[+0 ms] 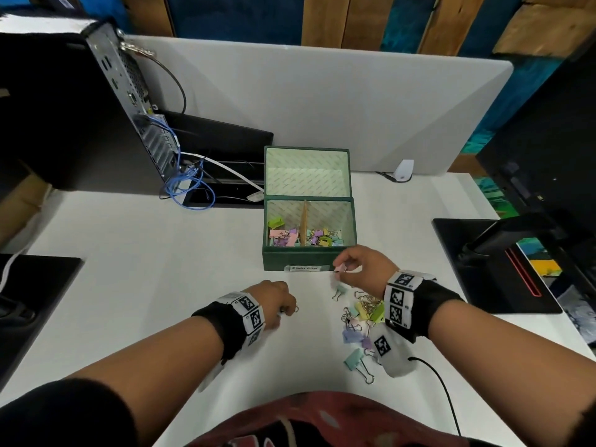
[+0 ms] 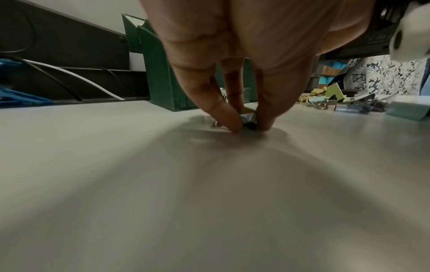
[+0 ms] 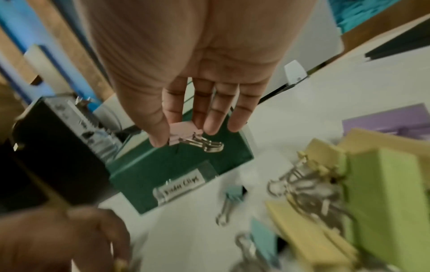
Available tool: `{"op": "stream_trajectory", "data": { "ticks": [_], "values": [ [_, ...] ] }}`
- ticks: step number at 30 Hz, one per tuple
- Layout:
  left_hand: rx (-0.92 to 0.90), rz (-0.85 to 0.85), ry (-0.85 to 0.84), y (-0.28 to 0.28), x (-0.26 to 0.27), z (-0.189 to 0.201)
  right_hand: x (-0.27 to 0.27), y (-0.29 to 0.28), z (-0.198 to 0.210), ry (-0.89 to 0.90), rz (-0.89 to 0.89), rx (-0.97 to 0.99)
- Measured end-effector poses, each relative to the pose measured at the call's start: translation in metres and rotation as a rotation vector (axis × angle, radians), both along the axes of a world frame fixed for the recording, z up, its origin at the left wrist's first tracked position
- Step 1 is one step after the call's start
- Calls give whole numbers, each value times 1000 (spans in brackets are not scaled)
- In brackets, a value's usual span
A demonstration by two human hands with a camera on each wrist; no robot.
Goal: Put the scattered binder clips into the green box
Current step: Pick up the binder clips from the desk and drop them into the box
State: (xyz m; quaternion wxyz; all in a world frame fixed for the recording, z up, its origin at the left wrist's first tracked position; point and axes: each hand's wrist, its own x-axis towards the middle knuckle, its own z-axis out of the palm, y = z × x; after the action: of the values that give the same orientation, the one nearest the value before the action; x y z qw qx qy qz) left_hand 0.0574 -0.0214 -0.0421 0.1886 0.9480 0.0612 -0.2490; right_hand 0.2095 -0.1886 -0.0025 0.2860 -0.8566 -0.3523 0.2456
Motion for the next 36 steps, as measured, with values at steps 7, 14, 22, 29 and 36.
{"op": "stream_trajectory", "data": {
  "ticks": [7, 14, 22, 29, 36],
  "values": [
    [22, 50, -28, 7, 7, 1, 3, 7, 14, 99, -121, 94],
    [14, 77, -47, 12, 10, 2, -1, 12, 16, 132, -122, 105],
    [-80, 194, -143, 22, 3, -1, 2, 14, 25, 165, -121, 124],
    [-205, 359, -231, 32, -4, 8, 6, 36, 36, 242, -92, 187],
    [-377, 459, -435, 33, -11, 44, 9, 77, 52, 223, -36, 193]
  ]
}}
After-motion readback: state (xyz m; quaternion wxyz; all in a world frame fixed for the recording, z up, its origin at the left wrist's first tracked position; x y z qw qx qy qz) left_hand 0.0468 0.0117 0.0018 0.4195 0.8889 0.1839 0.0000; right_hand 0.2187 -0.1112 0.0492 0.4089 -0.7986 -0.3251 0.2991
